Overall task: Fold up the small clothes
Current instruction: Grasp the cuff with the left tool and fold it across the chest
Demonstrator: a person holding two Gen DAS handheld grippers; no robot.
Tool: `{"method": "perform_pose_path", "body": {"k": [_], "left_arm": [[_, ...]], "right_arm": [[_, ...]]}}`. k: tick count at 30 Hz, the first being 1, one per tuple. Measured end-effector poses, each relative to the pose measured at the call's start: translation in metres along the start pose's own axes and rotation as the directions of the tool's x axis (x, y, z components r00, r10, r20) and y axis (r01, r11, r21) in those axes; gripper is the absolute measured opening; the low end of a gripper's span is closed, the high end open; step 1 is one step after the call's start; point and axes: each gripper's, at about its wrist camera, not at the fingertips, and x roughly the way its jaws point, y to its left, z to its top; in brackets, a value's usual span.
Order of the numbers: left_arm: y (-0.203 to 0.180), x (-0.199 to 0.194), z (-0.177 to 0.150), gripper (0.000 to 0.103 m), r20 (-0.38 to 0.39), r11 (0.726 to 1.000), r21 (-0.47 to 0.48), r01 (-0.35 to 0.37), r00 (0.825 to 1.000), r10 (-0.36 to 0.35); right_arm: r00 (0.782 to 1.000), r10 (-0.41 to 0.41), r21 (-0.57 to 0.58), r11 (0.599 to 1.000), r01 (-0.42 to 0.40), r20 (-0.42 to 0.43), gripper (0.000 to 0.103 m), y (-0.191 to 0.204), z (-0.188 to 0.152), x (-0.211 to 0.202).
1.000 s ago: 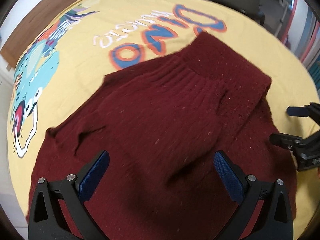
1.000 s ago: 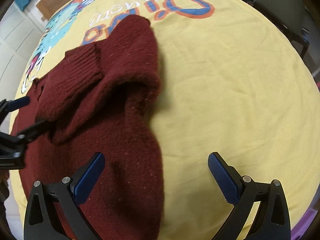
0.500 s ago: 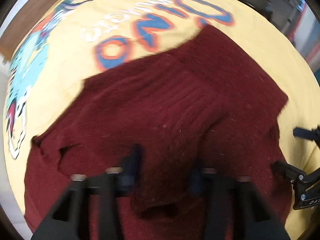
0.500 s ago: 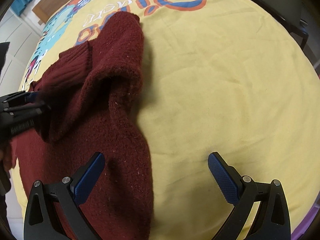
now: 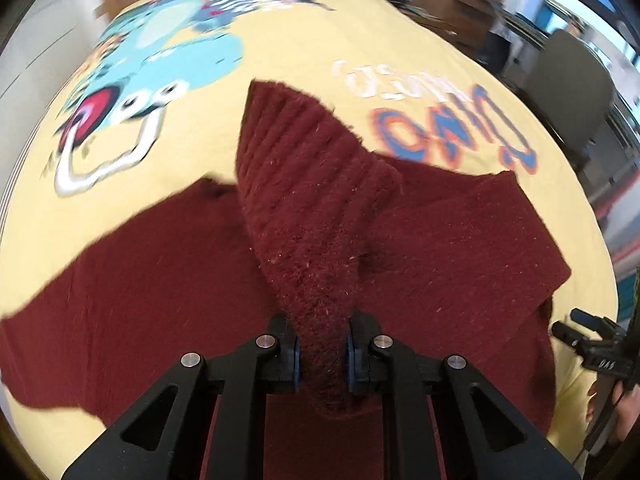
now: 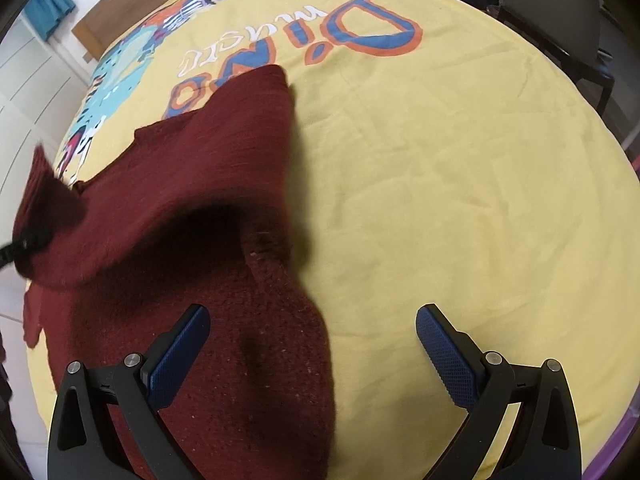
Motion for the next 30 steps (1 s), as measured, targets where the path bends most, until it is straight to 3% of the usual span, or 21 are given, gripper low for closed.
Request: {"method": "perform_pose_path", "body": {"k": [5, 9, 11, 15, 18, 20, 22, 23, 30], "left_arm": [[0.03, 0.002, -0.038, 0.014, -0.055, 0.993, -0.121, 0.015, 0.998, -0.022], [0.05, 0.01, -0.057, 0.021, -0.119, 0.976, -0.217, 0.021, 0.992, -0.048], [0.059, 0.009, -0.064, 0.03, -0.129, 0.971, -0.239, 0.011, 0.991, -0.043], [0.078, 0.002, -0.073, 0.057, -0.148, 0.96, -0.28, -0.024, 0.989, -0.018], [0.092, -0.003, -0.081, 0.059, -0.174, 0.951, -0.308, -0.007, 0.984, -0.049], [0.1, -0.008, -0.086, 0.067, -0.187, 0.946, -0.325, 0.011, 0.98, -0.076], [0.106, -0.014, -0.088, 0.096, -0.177, 0.945, -0.326, 0.015, 0.981, -0.076], [0.109, -0.019, -0.089, 0.103, -0.161, 0.945, -0.327, 0.018, 0.984, -0.075], [0.134, -0.053, -0.075, 0.102, -0.085, 0.949, -0.314, -0.008, 0.996, -0.02]], "right_arm": [[1.0, 0.004, -0.019, 1.0, -0.005, -0.022, 0.103, 0.011, -0.001, 0.008], [0.999, 0.003, -0.046, 0.999, -0.005, -0.041, 0.103, 0.019, -0.004, 0.011], [0.999, 0.003, -0.056, 0.998, -0.005, -0.045, 0.103, 0.022, -0.005, 0.012], [0.999, 0.001, -0.058, 0.998, -0.004, -0.046, 0.103, 0.025, -0.006, 0.012], [0.999, 0.004, -0.054, 0.999, -0.006, -0.043, 0.103, 0.025, -0.006, 0.011], [0.999, 0.004, -0.056, 0.998, -0.007, -0.043, 0.103, 0.026, -0.006, 0.011], [0.999, 0.006, -0.057, 0.998, -0.009, -0.048, 0.103, 0.027, -0.007, 0.012], [0.999, 0.008, -0.058, 0.998, -0.011, -0.049, 0.103, 0.027, -0.007, 0.012], [0.999, 0.006, -0.064, 0.998, -0.009, -0.049, 0.103, 0.031, -0.008, 0.011]]}}
